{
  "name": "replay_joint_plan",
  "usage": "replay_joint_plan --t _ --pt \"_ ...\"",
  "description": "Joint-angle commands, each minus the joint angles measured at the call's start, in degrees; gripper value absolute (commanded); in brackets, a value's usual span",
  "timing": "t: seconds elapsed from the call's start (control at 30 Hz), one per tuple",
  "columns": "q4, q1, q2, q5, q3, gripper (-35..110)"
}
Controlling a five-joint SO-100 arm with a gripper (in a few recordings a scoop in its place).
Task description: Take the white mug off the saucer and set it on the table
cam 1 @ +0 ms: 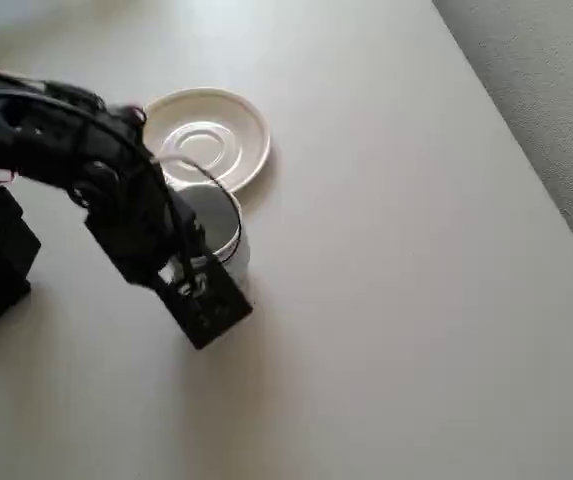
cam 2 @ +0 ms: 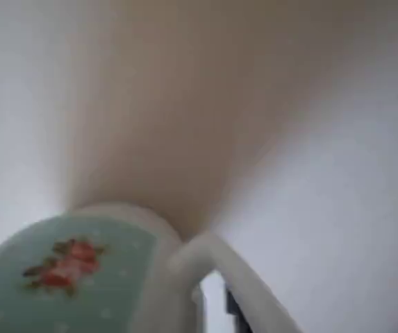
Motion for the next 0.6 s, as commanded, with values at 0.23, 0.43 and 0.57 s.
replay_joint_plan --t 0.23,0.43,0.57 --pt "4.39 -0.97 25.75 8.53 -1.41 23" --pt "9.05 -5.71 43.07 21.97 -0.88 23" --pt "14.59 -10.46 52.12 30.23 -0.62 20"
